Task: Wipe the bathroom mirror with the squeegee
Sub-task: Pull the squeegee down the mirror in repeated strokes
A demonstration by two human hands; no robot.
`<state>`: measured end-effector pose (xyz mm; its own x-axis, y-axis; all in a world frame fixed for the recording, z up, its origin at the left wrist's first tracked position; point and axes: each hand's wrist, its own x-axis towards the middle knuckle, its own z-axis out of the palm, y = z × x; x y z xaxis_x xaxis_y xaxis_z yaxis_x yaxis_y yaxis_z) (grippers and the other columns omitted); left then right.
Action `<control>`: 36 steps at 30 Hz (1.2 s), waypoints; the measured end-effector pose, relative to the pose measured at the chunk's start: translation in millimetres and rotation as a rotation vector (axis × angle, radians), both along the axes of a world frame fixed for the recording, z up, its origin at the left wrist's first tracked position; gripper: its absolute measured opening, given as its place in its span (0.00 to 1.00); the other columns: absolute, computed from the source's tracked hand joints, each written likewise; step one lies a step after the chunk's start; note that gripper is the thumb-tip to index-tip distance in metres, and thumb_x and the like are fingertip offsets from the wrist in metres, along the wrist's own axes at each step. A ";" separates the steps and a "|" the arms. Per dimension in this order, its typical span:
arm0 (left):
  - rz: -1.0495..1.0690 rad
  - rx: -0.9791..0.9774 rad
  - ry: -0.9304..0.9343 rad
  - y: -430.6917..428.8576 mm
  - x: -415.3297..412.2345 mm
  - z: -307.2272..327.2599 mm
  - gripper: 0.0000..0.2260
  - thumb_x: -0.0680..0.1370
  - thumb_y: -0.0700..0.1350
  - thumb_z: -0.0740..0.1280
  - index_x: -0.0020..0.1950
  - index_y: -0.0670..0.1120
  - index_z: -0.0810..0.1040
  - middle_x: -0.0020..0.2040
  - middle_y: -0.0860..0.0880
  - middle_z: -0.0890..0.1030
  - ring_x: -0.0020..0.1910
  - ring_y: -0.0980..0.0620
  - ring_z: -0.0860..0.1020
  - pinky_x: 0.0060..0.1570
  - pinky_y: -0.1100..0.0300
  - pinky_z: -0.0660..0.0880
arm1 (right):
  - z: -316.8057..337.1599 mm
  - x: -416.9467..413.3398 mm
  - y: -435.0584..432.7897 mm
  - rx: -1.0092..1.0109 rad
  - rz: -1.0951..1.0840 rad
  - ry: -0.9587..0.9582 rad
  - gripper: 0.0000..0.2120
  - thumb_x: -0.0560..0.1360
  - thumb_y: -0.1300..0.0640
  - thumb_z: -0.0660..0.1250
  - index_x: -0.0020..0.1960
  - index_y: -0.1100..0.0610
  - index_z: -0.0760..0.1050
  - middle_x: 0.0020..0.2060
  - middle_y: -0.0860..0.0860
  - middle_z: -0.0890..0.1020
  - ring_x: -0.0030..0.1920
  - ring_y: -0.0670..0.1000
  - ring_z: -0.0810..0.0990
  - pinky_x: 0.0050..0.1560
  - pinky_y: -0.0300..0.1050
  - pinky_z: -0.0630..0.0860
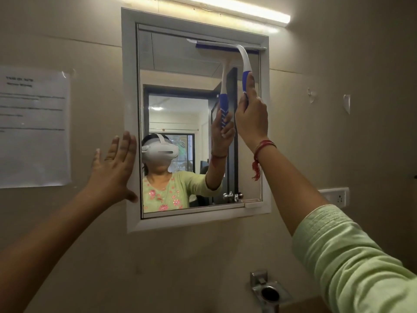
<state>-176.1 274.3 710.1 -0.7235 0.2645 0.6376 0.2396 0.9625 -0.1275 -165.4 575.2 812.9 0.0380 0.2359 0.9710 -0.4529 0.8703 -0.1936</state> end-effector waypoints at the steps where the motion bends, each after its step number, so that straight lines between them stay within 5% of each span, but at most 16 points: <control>1: -0.007 0.002 0.000 0.2 0.3 0.1 0.67 0.58 0.60 0.78 0.68 0.48 0.22 0.68 0.50 0.21 0.71 0.51 0.30 0.71 0.40 0.43 | -2.4 -0.2 0.5 -0.002 -0.009 -0.005 0.24 0.80 0.57 0.55 0.74 0.56 0.53 0.49 0.56 0.81 0.40 0.46 0.78 0.43 0.33 0.74; 15: -0.034 -0.005 0.008 2.5 7.5 -0.1 0.66 0.59 0.58 0.78 0.69 0.45 0.24 0.70 0.48 0.23 0.74 0.47 0.33 0.72 0.42 0.43 | -111.6 12.1 4.4 -0.001 -0.043 -0.122 0.25 0.80 0.57 0.54 0.74 0.53 0.50 0.41 0.55 0.75 0.30 0.40 0.68 0.32 0.28 0.65; 20: -0.041 0.012 0.011 3.5 8.0 0.5 0.66 0.58 0.56 0.79 0.70 0.45 0.25 0.72 0.48 0.25 0.74 0.47 0.33 0.72 0.42 0.43 | -168.1 17.8 4.6 -0.007 -0.016 -0.144 0.27 0.80 0.59 0.55 0.73 0.47 0.46 0.39 0.52 0.74 0.31 0.43 0.69 0.34 0.35 0.71; 29: -0.071 0.029 0.035 2.5 5.7 -1.8 0.66 0.57 0.53 0.80 0.74 0.46 0.30 0.74 0.47 0.30 0.75 0.46 0.36 0.72 0.41 0.44 | -254.8 32.6 4.6 -0.055 -0.030 -0.245 0.28 0.79 0.59 0.56 0.74 0.47 0.46 0.38 0.52 0.73 0.32 0.42 0.67 0.35 0.30 0.67; 36: -0.080 0.023 0.053 2.3 0.2 -3.0 0.66 0.57 0.52 0.81 0.74 0.45 0.31 0.75 0.46 0.31 0.75 0.45 0.37 0.71 0.40 0.44 | -314.3 56.5 -0.8 -0.130 -0.017 -0.369 0.30 0.78 0.63 0.58 0.74 0.51 0.48 0.37 0.54 0.72 0.31 0.46 0.69 0.32 0.40 0.73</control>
